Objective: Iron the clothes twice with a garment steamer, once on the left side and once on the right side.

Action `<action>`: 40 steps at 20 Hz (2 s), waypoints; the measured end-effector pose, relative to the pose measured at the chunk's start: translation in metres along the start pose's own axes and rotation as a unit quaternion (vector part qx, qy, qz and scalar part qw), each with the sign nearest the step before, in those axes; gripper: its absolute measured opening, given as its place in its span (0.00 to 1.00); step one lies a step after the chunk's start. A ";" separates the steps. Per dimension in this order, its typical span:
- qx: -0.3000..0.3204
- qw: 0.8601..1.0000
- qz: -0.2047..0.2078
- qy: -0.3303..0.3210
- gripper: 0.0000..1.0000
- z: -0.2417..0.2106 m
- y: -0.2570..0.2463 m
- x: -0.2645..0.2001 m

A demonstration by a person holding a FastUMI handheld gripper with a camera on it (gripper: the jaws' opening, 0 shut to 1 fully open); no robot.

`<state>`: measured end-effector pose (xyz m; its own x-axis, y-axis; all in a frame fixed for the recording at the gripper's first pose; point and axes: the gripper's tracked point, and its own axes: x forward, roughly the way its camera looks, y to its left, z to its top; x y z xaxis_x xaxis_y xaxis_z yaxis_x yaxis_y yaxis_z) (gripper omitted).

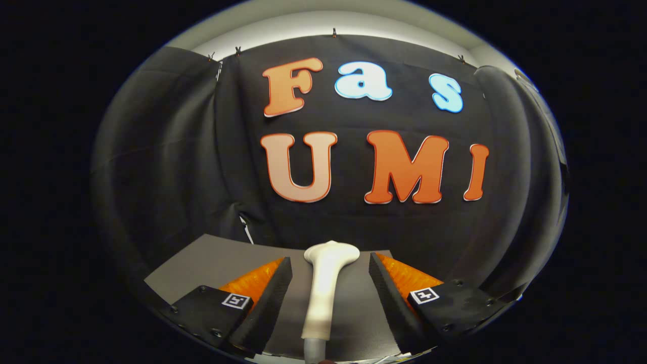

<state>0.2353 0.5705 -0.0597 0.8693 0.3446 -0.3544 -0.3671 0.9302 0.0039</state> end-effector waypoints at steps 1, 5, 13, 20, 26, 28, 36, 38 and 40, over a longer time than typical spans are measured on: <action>-0.002 1.000 -0.005 0.015 0.98 -0.009 0.002 0.008; -0.016 0.997 -0.010 0.081 0.97 -0.048 0.010 0.035; 0.026 0.983 -0.013 0.181 0.52 -0.095 0.007 0.053; -0.015 0.989 0.011 0.144 0.47 -0.091 0.013 0.027; -0.085 0.994 0.066 0.037 0.47 -0.048 0.027 -0.045; -0.101 0.990 0.098 0.001 0.46 -0.033 0.036 -0.085; -0.096 0.972 0.191 -0.093 0.45 0.006 0.014 -0.248; -0.089 0.970 0.199 -0.107 0.45 0.007 -0.007 -0.282; -0.081 0.969 0.201 -0.120 0.46 0.007 -0.034 -0.311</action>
<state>-0.0204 0.4330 0.0571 0.6901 0.7126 -0.1261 -0.7222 0.6893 -0.0570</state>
